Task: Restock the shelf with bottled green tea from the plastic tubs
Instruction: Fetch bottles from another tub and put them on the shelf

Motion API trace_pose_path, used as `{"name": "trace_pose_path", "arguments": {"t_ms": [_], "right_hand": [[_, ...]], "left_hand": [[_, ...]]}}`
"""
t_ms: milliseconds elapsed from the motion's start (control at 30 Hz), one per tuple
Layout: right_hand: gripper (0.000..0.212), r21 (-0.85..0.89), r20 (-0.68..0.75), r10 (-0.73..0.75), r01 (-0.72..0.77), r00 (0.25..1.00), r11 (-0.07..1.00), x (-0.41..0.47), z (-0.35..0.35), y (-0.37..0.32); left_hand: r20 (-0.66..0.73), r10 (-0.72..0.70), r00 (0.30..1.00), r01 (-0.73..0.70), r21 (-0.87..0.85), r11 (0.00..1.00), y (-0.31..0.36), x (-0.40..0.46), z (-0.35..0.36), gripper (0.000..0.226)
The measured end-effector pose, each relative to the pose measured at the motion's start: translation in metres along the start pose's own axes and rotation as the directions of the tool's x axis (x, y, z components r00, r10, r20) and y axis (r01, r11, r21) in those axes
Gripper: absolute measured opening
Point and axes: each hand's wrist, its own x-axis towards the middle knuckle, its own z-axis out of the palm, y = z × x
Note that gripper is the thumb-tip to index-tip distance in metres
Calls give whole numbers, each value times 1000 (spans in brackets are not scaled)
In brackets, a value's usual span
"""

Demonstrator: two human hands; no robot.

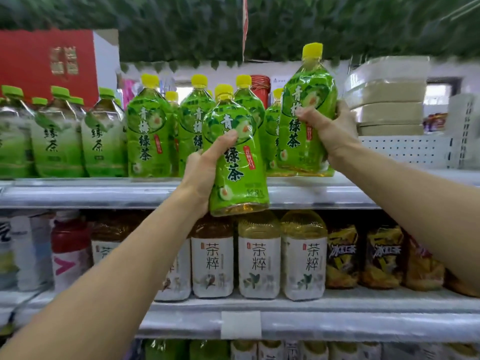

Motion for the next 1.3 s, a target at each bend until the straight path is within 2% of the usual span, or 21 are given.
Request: {"name": "trace_pose_path", "arguments": {"t_ms": [67,167,233,267,367,433,467,533,567,667,733,767,833,867,900,967,1033,1100,1133,1200,1300], "right_hand": [[61,-31,20,6,-6,1000,999,4,3,9],[117,-65,33,37,-34,999,997,16,6,24],[133,-45,57,48,-45,997,998,27,7,34],[131,-52,67,60,-57,996,997,19,11,30],[96,-51,61,79,-76,995,996,12,15,33],[109,-37,44,130,-128,991,991,16,13,38],[107,-39,48,132,-130,990,991,20,11,41],[72,-81,102,106,-98,989,992,23,9,41],[63,-101,120,108,-96,987,990,23,8,40],[74,-181,159,168,-138,973,974,28,5,40],[83,-320,100,168,-129,981,938,21,4,37],[90,-426,45,102,-73,994,902,13,3,35],[87,-579,23,-209,184,978,795,-17,5,24],[82,-559,74,-334,317,940,766,-34,6,17],[79,-491,150,-370,394,917,777,-50,7,11],[86,-343,365,-178,310,914,887,-82,11,-7],[84,-301,532,54,129,845,945,-100,14,-16],[59,-233,553,107,30,827,972,-101,9,-14],[57,-185,547,112,-10,830,983,-98,4,-16],[60,-147,550,145,-75,822,986,-92,-6,-22],[63,-122,523,123,-68,844,990,-82,-25,-25]], "left_hand": [[0,-14,1000,14,-11,1000,-4,3,-3,78],[17,-9,1000,10,-26,1000,-8,6,-7,79],[24,-8,1000,8,-20,1000,-9,7,-9,78],[28,-10,1000,10,-18,1000,-9,8,-10,78],[36,-17,999,17,-16,1000,-10,9,-11,73],[33,-23,999,24,-27,999,-10,9,-11,67],[33,-24,999,25,-32,999,-10,9,-12,67],[32,-20,999,21,-37,999,-10,9,-11,73],[32,-19,999,21,-38,999,-10,9,-11,76],[22,-18,1000,19,-42,999,-9,6,-10,82],[5,-10,1000,10,-33,999,-7,3,-9,83],[-7,-4,1000,4,-29,1000,-7,2,-9,86],[-38,5,999,-6,-44,999,-6,-1,-5,100],[-52,14,999,-17,-59,998,-8,-3,-3,106],[-62,31,998,-36,-72,997,-11,-6,1,109],[-50,74,996,-78,-93,993,-16,-12,10,104],[-41,124,991,-127,-79,989,-16,-15,24,95],[-73,170,983,-174,-46,984,-15,-15,41,106],[-73,191,979,-195,-50,980,-14,-15,50,112],[-47,208,977,-211,-64,975,-13,-13,66,108],[33,167,985,-167,-6,986,-10,-9,89,106]]}}
